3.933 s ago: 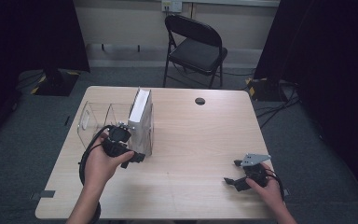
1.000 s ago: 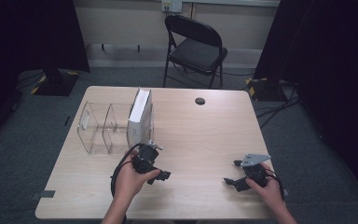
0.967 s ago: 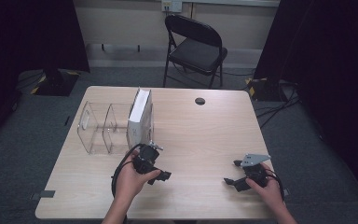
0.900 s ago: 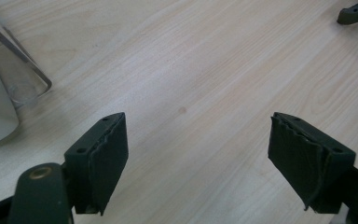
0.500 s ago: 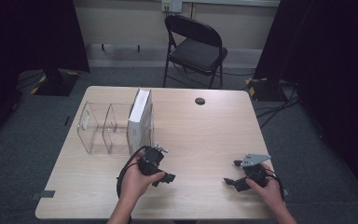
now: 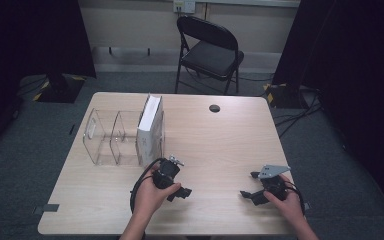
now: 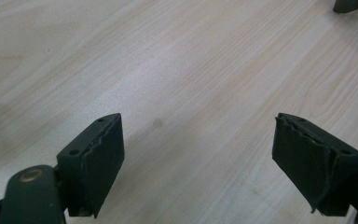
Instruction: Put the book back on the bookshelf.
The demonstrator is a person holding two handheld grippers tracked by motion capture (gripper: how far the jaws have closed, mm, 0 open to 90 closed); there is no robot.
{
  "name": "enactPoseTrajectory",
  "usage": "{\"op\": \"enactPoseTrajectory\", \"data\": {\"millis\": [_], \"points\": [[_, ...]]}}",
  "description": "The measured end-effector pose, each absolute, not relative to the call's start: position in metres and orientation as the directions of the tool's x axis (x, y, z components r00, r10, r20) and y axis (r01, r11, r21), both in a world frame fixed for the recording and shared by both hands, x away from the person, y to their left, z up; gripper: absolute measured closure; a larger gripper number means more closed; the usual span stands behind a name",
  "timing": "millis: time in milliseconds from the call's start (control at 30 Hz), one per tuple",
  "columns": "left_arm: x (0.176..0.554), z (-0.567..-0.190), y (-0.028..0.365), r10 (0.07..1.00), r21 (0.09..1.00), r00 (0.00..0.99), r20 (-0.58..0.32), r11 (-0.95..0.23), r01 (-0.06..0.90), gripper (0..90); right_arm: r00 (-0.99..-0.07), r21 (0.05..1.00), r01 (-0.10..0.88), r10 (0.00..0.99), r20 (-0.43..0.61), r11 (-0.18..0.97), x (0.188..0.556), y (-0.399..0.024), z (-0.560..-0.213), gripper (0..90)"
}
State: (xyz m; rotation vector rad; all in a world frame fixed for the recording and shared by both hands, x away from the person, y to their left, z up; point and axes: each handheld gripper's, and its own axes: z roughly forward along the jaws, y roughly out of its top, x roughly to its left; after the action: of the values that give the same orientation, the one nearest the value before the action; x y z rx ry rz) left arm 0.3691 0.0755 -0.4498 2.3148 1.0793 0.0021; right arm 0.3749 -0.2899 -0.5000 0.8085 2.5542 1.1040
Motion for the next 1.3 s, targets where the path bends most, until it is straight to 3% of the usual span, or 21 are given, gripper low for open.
{"op": "enactPoseTrajectory", "data": {"millis": [933, 1300], "points": [[0.371, -0.472, 0.055, 0.692, 0.491, 0.689, -0.213, -0.534, 0.688, 16.2, -0.817, 0.729, 0.392, 0.576, -0.004, 0.561, 0.375, -0.290, -0.500, 11.7], [0.364, -0.478, 0.053, 0.658, 0.538, 0.737, -0.153, -0.570, 0.620, 12.2, -0.818, 0.729, 0.391, 0.575, -0.004, 0.562, 0.375, -0.290, -0.500, 11.7]]}}
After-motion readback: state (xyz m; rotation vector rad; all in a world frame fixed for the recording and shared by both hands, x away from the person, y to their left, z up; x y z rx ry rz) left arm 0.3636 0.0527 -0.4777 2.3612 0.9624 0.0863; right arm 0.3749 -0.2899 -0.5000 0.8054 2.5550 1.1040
